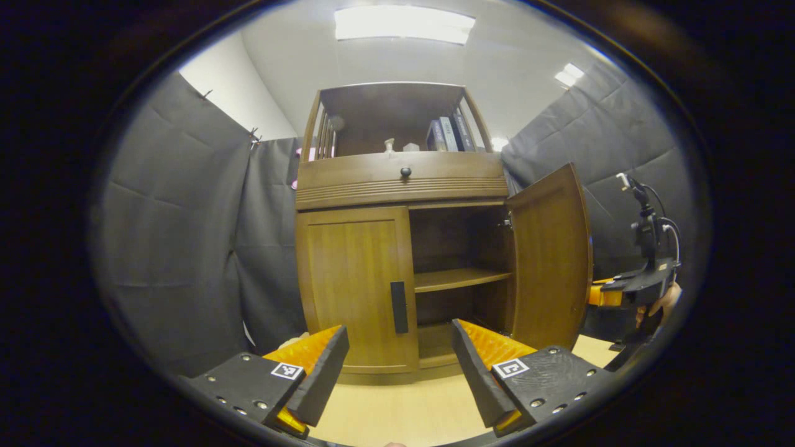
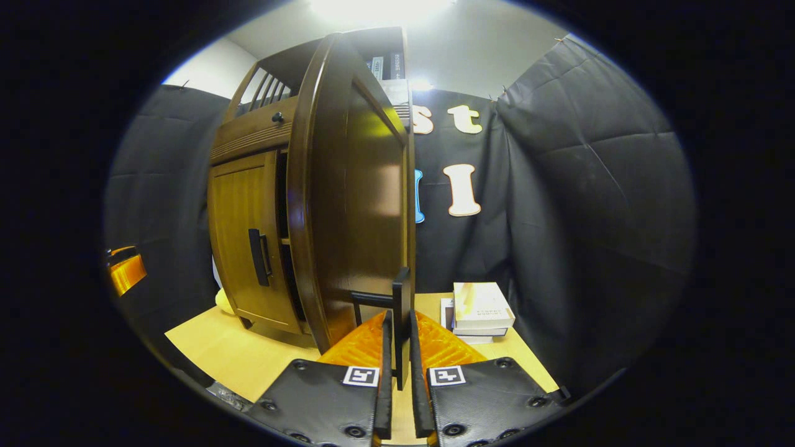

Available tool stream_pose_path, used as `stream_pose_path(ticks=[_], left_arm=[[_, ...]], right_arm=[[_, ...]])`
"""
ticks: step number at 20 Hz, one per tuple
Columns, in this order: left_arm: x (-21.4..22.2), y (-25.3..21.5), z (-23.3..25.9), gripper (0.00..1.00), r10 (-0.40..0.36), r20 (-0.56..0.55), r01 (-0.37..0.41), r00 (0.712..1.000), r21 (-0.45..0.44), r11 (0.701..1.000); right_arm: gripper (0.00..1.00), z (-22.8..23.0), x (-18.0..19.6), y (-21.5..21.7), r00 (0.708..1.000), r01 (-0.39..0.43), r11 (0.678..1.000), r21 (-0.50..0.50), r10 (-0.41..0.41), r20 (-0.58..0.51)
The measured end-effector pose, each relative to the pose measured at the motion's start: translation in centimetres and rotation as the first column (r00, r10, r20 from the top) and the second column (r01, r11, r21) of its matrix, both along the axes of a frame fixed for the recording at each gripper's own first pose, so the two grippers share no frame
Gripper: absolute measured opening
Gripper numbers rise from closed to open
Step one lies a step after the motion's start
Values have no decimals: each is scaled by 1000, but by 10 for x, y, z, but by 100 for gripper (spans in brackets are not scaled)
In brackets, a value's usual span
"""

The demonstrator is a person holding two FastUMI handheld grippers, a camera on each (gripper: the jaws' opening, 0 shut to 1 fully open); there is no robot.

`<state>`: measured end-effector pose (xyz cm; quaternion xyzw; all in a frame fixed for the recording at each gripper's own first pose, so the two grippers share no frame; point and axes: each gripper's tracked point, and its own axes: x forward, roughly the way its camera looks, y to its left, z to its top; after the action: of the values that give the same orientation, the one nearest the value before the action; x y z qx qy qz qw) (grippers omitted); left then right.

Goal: Open the right door of the double-door shoe cabinet with the right hand, and open the left door with the left hand.

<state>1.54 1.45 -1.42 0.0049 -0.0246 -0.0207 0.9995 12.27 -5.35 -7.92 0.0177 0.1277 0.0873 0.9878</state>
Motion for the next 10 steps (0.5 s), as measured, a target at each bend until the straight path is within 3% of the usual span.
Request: stream_pose_path(ticks=[1,2,3,4,5,10], left_arm=[[2,-3,0,95,-2,-3,2,1000,1,1000],[3,-5,0,95,-4,-4,4,1000,3,1000],[4,-8,0,95,-3,-6,3,1000,4,1000],[6,-11,0,95,-3,-4,3,1000,4,1000],[8,-13,1,95,-2,-3,2,1000,2,1000],[22,-18,1,95,10,-6,-10,1000,-15,1000]], right_arm=[[14,0,0,-3,1000,-1,1000,6,1,2],[23,2,-1,-5,1000,-2,1000,13,2,5],[23,1,-1,-8,1000,2,1000,15,-2,7],[4,3,-2,-12,1000,4,1000,14,-5,11],[13,4,-4,-14,1000,9,1000,13,-9,18],[13,10,-11,-40,995,90,996,14,-91,42]])
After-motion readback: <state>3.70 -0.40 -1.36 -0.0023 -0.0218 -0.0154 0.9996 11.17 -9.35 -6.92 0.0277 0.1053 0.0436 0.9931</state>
